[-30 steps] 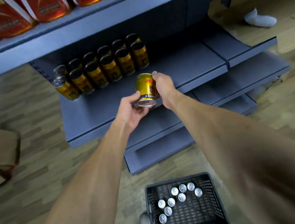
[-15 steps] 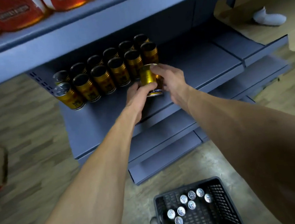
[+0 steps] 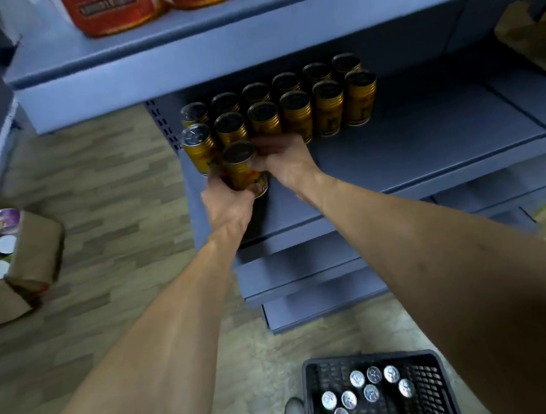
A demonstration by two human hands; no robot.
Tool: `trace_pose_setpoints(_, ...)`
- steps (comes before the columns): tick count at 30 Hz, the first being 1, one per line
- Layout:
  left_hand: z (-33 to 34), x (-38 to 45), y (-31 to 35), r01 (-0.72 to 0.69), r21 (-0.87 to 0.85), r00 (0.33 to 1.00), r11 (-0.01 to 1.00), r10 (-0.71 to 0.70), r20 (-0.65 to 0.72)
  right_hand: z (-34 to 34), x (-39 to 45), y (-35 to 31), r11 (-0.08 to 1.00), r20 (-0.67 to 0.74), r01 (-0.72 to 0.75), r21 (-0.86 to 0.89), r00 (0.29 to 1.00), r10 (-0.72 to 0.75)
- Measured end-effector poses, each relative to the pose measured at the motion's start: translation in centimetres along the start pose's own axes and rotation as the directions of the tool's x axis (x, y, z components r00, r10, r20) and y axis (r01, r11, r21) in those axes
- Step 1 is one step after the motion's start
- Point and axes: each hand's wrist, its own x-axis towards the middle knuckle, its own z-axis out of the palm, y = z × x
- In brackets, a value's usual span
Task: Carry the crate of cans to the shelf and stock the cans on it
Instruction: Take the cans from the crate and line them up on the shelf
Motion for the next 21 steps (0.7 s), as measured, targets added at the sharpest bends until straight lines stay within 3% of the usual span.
trace_pose_setpoints(3,-1.8,0.0,-1.6,0.020,0.008,0.995,1.000,-0.020,-0.095,2.4,-0.4,0.4,0.999,0.057,0.019,-0.026,0.998,-0.017)
trace_pose_setpoints(7,-3.4,0.8,-2.8,0.010,0.020,0.995,1.000,-0.008,-0.097,4.2,-0.6,0.3,0.998,0.071,0.028,-0.048,0.997,-0.024)
trace_pose_setpoints(15,-4.1,3.8,-3.3,0.032,0.009,0.999,0.999,-0.032,-0.032,6.4,0.9,-0.4,0.948,0.037,0.117,-0.295,0.993,-0.111)
trace_pose_setpoints(21,-4.2,4.7,-3.6,-0.055,0.056,0.996,0.997,0.050,0.077,6.4,1.0,0.5,0.965,0.021,0.087,-0.247,0.996,-0.084)
